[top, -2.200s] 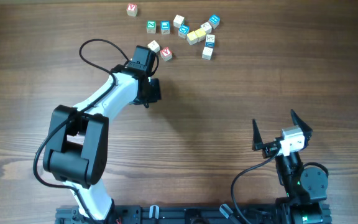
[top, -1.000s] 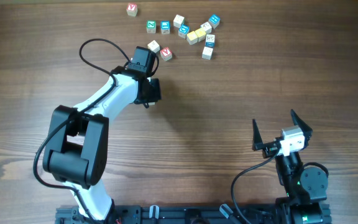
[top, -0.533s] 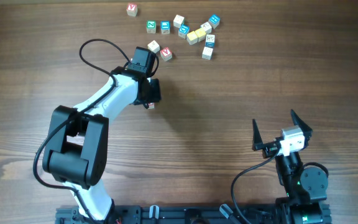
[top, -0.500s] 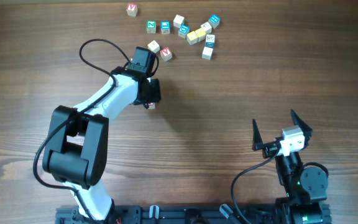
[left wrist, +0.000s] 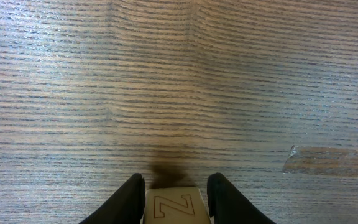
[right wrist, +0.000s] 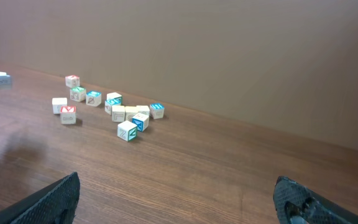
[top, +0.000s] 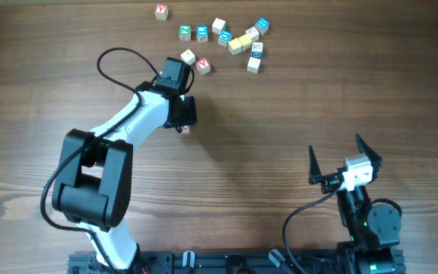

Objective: Form a horizontal line
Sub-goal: 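Carry the red 'I' block toward the table center with the left gripper, then set the red 'I' block down and open the left gripper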

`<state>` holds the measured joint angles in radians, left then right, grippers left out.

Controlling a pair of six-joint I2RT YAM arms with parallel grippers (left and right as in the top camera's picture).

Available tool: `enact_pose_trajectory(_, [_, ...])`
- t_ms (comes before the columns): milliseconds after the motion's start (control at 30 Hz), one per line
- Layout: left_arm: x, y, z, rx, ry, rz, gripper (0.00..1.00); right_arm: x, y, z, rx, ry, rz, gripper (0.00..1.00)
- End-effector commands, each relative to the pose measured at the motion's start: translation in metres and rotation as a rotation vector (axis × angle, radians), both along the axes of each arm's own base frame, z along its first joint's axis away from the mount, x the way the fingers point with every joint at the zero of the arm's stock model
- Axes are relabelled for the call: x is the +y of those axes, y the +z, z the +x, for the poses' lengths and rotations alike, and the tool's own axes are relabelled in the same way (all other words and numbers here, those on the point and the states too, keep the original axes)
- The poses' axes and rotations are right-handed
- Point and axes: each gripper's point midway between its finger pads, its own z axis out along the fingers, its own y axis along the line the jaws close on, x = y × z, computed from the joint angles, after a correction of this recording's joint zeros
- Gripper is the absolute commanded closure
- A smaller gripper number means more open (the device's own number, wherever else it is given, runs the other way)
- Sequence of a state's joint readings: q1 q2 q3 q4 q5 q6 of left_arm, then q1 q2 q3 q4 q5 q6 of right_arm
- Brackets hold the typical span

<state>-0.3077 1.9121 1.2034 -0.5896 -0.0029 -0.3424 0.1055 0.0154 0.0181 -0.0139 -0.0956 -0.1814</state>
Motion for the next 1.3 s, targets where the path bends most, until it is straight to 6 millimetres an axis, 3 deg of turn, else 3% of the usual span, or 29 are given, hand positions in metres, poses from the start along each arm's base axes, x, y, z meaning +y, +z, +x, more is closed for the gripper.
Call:
enact_pose_trajectory(0, [0.000,-0.004,-0.003,0.008,-0.007,0.006,0.67,-0.004,0.000,0.000,-0.006,-0.019,-0.002,0.00])
enact_pose_trajectory(167, [0.000,-0.004,-0.004,0.012,-0.007,0.007,0.77,-0.004,0.000,0.000,-0.006,-0.019,-0.001,0.00])
enact_pose_trajectory(600, [-0.007,-0.004,-0.008,0.026,-0.025,-0.008,0.79,-0.004,0.000,0.000,-0.006,-0.019,-0.001,0.00])
enact_pose_trajectory(1000, [-0.012,-0.004,-0.011,0.028,-0.038,-0.006,0.77,-0.004,0.000,0.000,-0.006,-0.019,-0.002,0.00])
enact_pose_trajectory(1267, [-0.012,-0.004,-0.011,0.028,-0.038,-0.006,0.70,-0.004,0.000,0.000,-0.006,-0.019,-0.001,0.00])
